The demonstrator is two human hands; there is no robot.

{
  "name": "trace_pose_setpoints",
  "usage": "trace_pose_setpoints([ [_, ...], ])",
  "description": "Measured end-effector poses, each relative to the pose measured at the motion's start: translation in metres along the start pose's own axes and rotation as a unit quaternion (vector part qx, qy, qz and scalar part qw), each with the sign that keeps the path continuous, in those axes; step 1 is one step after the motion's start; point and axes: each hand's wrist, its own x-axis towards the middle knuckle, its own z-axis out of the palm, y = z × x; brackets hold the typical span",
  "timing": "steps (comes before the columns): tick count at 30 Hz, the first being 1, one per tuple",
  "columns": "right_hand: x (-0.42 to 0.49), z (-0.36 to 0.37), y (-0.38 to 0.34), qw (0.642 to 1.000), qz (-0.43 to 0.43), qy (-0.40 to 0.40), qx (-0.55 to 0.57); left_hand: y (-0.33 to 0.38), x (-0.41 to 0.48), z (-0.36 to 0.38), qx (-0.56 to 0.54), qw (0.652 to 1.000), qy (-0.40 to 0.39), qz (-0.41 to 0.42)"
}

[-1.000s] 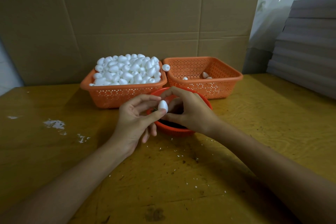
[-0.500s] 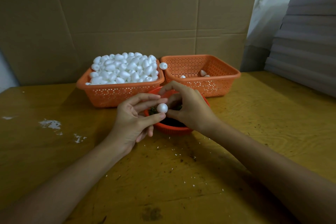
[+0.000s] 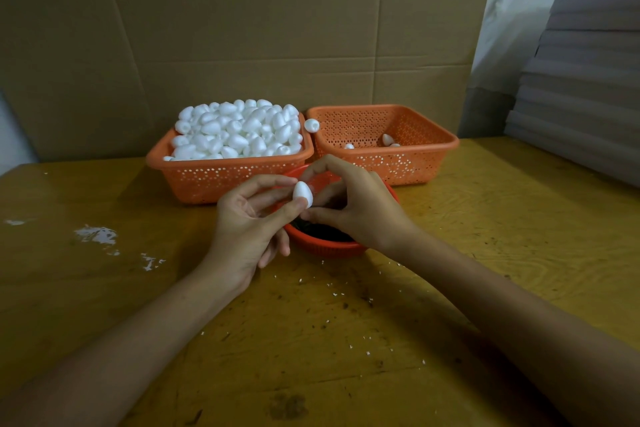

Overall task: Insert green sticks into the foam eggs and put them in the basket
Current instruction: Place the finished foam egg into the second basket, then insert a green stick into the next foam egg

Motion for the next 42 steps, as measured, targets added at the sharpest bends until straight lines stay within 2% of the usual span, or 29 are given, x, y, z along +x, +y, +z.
trace_pose_setpoints([
  [9,0.0,0.0,0.001,1.0,-0.003,0.019,-0.003,0.002,0.0,0.001,0.002,1.0,0.012,-0.004],
  [13,0.001,-0.003,0.003,0.997,0.026,-0.004,0.072,0.001,-0.001,0.0,0.017,1.0,-0.002,0.001],
  [18,0.004,-0.01,0.004,0.977,0.073,-0.054,0.191,-0.001,-0.001,0.0,0.041,0.999,-0.014,0.016],
  [26,0.005,-0.014,0.004,0.971,0.085,-0.049,0.219,-0.001,-0.001,0.001,0.045,0.998,-0.018,0.028],
  [30,0.011,-0.035,0.01,0.971,0.091,0.045,0.215,0.001,-0.004,0.003,0.065,0.994,-0.071,0.058],
  [36,0.009,-0.073,0.051,0.937,0.183,0.238,0.178,-0.001,-0.009,0.007,0.189,0.968,-0.108,0.125],
  [42,0.008,-0.089,0.077,0.914,0.23,0.296,0.154,-0.001,-0.011,0.009,0.216,0.959,-0.12,0.14],
])
